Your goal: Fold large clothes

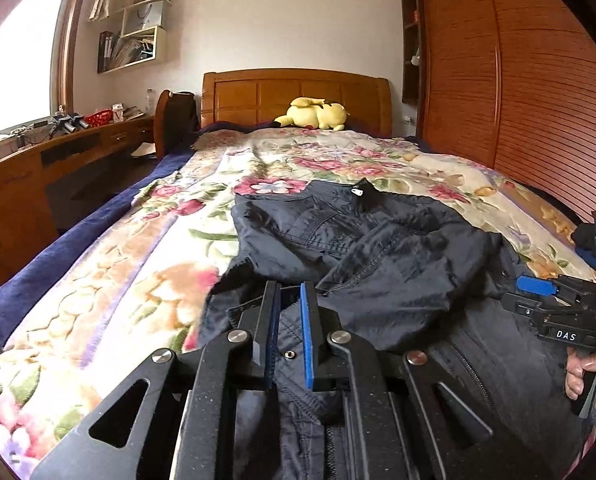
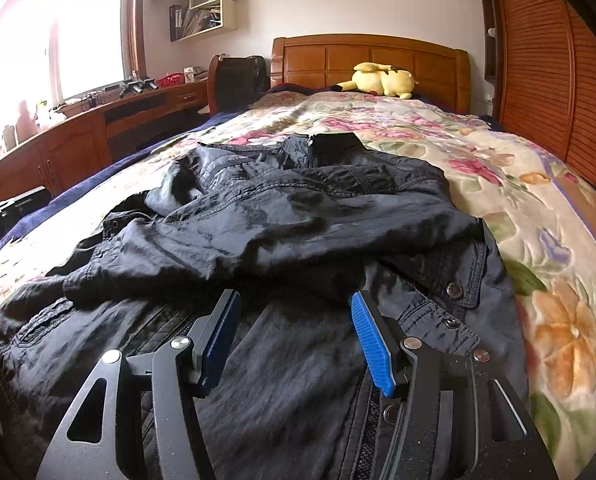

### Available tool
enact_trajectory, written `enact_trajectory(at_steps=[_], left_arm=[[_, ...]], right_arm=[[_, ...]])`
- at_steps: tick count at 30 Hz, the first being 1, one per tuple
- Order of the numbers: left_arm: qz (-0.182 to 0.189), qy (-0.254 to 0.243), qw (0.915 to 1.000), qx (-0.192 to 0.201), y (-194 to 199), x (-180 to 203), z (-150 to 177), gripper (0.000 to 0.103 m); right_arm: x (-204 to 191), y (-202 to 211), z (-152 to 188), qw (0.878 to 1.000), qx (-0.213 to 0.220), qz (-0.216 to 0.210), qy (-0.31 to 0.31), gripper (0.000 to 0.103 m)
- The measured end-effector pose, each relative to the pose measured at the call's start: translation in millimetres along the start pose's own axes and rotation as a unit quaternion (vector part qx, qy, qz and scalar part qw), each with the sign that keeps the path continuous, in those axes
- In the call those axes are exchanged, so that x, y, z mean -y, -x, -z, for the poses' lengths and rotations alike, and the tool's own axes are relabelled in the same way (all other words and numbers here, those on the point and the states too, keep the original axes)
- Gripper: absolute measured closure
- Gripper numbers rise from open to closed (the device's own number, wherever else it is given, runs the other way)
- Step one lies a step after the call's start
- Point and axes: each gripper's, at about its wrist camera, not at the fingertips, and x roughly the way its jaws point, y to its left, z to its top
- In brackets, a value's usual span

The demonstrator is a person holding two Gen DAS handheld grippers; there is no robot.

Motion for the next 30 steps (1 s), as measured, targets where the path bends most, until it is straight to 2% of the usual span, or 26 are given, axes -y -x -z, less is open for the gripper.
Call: enact_trajectory(at_steps=[3,9,12,13,29,30], left_arm=[[-0.001,0.004,0.9999,-0.013,-6,-4,3,0.075],[0.007,-0.006,0.9992,-0.039,-16,-3,10,0.059],[0.012,-0.008,0.9992,-0.038,-15,-2,12,0.033],[0.015,-0.008,0.9992,-0.037,-14,-2,12,0.031],[-0.003,-0.005,0.9995,-0.032,24,-18,37,0.030],[-0.003,-0.005,0.9995,-0.032,27,-19,39,0.028]], right_arm=[[1,0,0,1.000,0.000,0.000,0.001,0.043],[1,0,0,1.000,0.000,-0.001,0.001,0.043],[1,0,0,1.000,0.000,-0.001,0.001,0.043],[1,0,0,1.000,0.000,-0.001,0.001,0.043],[5,1,2,1.000,0.002,0.005,-0.002,0.042],[5,2,2,1.000,0.002,0.005,-0.003,0.042]])
